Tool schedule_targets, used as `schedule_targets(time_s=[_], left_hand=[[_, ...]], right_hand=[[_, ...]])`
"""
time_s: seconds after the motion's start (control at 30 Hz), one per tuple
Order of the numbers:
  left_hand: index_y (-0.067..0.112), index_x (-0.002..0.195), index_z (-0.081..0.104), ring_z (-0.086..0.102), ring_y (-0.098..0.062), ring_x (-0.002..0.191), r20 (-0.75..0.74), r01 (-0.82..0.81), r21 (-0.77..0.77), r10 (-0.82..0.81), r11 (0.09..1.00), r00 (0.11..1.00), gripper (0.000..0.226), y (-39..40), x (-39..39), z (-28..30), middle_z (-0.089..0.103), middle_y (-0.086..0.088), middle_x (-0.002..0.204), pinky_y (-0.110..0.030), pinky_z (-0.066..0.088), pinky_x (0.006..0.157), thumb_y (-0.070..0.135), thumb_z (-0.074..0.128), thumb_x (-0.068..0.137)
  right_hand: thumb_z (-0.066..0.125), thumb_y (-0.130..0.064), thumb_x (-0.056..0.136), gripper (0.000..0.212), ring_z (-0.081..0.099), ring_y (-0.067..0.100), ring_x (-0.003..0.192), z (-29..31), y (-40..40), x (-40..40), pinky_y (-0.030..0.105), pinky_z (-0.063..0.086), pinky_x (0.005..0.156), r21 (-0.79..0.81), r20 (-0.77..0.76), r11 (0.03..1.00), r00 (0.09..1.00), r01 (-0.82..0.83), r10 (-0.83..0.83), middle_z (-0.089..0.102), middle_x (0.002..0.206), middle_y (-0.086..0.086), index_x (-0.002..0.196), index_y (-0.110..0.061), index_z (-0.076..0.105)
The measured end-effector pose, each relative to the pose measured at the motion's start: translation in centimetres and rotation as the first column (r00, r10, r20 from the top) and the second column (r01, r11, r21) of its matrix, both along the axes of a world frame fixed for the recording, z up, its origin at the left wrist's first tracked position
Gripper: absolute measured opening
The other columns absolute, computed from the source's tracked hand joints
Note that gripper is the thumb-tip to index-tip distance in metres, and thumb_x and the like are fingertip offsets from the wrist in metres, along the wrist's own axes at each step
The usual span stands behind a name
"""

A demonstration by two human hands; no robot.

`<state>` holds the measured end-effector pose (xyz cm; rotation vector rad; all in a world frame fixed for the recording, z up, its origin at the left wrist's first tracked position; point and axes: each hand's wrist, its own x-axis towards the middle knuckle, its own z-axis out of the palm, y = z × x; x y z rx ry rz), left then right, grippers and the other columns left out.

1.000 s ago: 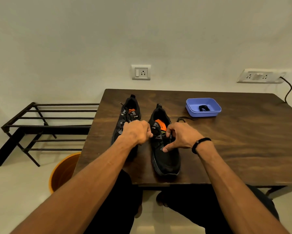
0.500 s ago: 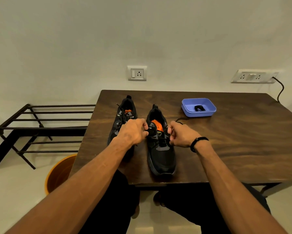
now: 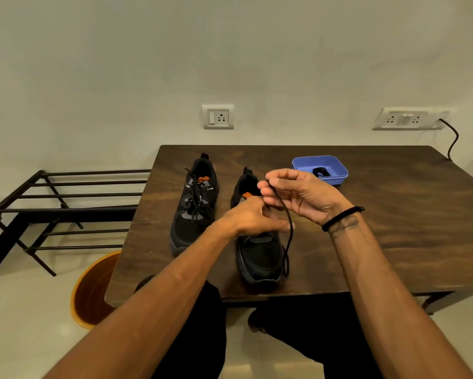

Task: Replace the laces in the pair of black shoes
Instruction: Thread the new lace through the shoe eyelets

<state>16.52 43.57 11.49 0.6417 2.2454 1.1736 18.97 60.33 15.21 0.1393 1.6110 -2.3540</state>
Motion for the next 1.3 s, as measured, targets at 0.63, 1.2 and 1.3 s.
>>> schedule_targets(time_s=[0.63, 1.2, 1.3], left_hand=[[0.005, 0.093, 0.077, 0.053, 0.004, 0.041, 0.214, -0.582, 0.285, 0.541, 0.762, 0.813, 0.009, -1.8, 0.1, 1.4, 0.065, 0.006, 0.06, -0.009, 0.038, 0.041, 0.01, 0.071, 0.096], [0.02, 0.093, 0.081, 0.067, -0.008, 0.07, 0.085, -0.696, 0.351, 0.719, 0.626, 0.689, 0.01, -3.1, -2.5, -0.9, 0.078, 0.004, 0.082, -0.026, 0.053, 0.067, 0.012, 0.074, 0.091], [0.016, 0.112, 0.077, 0.069, -0.005, 0.072, -0.017, -0.573, 0.274, 0.599, 0.773, 0.8, 0.021, -2.8, -2.4, -0.9, 0.079, 0.004, 0.092, -0.02, 0.053, 0.066, 0.01, 0.06, 0.101]], right_hand=[[0.084, -0.024, 0.085, 0.036, 0.067, 0.015, 0.113, -1.8, 1.6, -0.7, 0.034, 0.055, 0.099, 0.897, -0.173, 0.424, 0.982, 0.127, 0.073, 0.069, 0.128, -0.002, 0.119, -0.024, 0.073], [0.07, -0.019, 0.098, 0.013, 0.065, 0.011, 0.078, -2.3, 4.7, -0.3, 0.027, 0.054, 0.071, 0.929, -0.014, 0.369, 0.998, 0.034, -0.055, 0.079, 0.091, 0.001, 0.091, -0.014, 0.08], [0.084, -0.03, 0.085, 0.045, 0.063, 0.017, 0.119, -2.0, 3.8, -0.3, 0.034, 0.049, 0.103, 0.965, -0.076, 0.256, 0.995, 0.056, 0.068, 0.069, 0.128, -0.001, 0.127, -0.018, 0.072]])
